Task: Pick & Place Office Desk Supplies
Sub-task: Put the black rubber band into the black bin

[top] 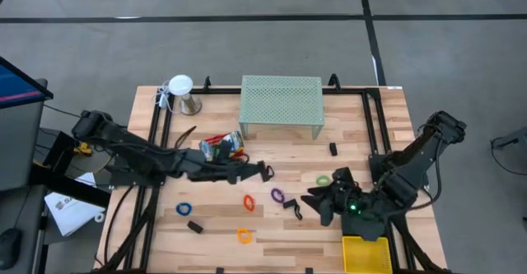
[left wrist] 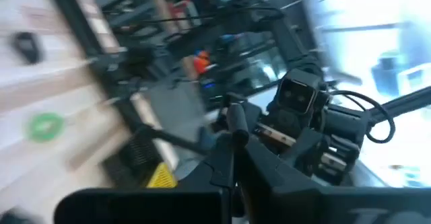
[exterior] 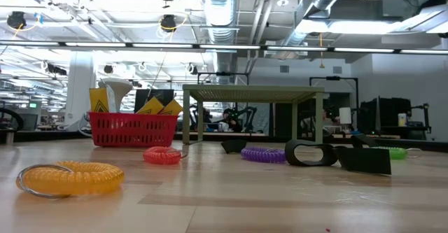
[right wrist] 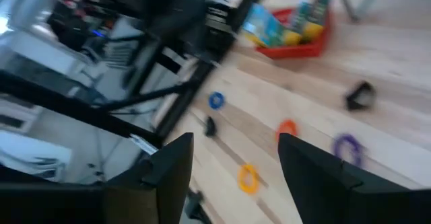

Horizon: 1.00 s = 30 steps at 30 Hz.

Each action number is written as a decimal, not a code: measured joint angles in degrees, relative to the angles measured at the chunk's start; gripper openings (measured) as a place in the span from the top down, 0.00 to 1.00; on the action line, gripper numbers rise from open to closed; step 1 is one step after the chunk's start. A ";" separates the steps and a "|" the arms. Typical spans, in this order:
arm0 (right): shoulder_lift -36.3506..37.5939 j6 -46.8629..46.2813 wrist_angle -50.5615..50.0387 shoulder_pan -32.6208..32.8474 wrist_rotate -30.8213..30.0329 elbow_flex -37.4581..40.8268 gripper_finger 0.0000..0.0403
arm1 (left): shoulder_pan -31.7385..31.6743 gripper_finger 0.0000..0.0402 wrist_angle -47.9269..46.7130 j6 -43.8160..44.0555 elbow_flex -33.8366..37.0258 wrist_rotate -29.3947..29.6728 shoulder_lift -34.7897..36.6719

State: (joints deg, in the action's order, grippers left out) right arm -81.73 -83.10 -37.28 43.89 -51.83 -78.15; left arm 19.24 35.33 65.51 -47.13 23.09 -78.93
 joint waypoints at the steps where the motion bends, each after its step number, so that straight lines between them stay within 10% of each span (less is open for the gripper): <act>1: 0.00 2.45 2.24 -0.87 0.65 0.00 0.47 | -0.46 1.00 2.64 -0.04 -0.11 -0.89 -1.58; 22: -0.73 21.94 14.98 -15.08 17.70 0.00 0.48 | -0.69 0.99 9.45 -3.66 -9.03 -2.04 -11.13; 30: -3.73 23.62 18.81 -14.90 21.80 0.09 0.72 | -0.69 0.99 9.20 -3.76 -9.05 -1.18 -11.13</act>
State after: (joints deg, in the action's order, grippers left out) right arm -85.46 -59.49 -18.47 28.99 -30.03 -78.06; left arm 18.55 44.52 61.76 -56.18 21.91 -90.06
